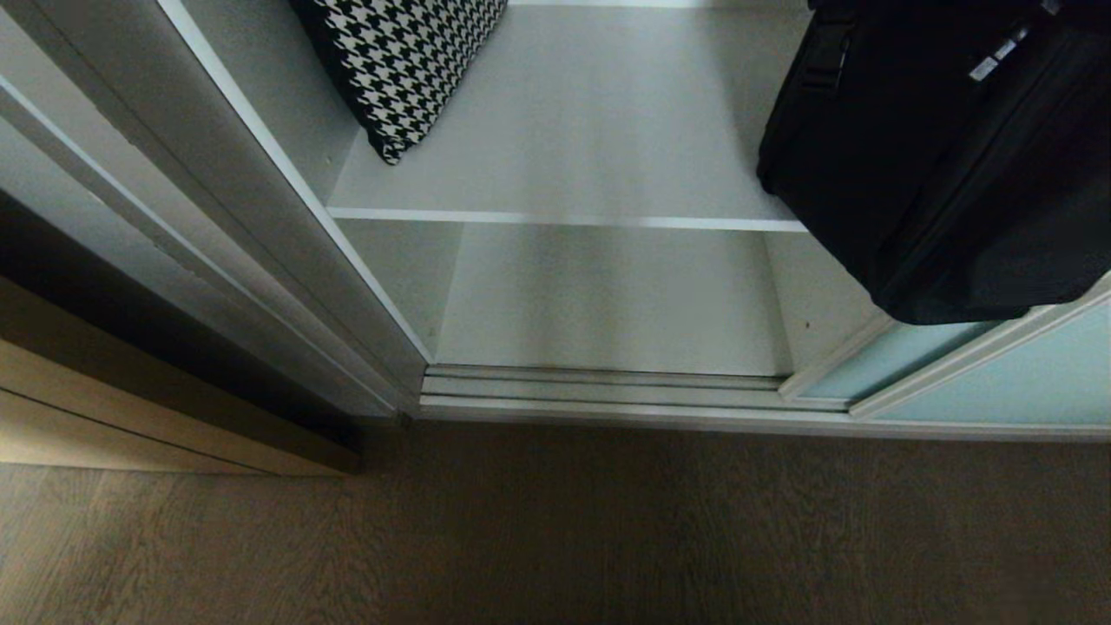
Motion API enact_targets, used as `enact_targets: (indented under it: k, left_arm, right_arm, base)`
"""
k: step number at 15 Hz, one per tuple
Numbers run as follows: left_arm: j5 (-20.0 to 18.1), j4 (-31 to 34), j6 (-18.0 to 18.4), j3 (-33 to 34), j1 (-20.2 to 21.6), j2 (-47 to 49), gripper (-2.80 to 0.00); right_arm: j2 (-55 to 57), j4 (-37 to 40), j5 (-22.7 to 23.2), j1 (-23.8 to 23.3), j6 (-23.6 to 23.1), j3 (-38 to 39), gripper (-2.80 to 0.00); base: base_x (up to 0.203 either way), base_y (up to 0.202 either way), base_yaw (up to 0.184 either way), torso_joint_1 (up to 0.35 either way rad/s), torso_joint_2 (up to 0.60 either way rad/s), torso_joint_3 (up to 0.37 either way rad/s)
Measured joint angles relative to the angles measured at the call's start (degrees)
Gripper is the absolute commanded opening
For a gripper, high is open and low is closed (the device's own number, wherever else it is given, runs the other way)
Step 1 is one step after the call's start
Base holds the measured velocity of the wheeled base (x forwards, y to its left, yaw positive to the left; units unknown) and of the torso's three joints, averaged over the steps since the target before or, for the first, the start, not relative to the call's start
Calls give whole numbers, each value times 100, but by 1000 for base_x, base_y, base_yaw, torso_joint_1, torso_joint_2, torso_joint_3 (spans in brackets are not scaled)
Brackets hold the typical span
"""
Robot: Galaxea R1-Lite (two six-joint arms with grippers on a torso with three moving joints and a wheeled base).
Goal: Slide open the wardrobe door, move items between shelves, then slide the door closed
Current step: Place the bag on the lower shelf
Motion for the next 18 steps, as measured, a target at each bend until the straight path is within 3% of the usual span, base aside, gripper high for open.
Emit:
enact_targets:
  k: [8, 18]
  left_arm:
    - [-5, -6, -2, 0, 0, 0, -280]
    - [15, -2, -16, 0, 0, 0, -280]
  right_arm:
    - [-751, 102, -6, -9, 0, 501, -280]
    - [-1627, 878, -24, -9, 1, 805, -280]
  base:
    - [0, 0, 0, 0, 0, 0]
    - [0, 0, 0, 0, 0, 0]
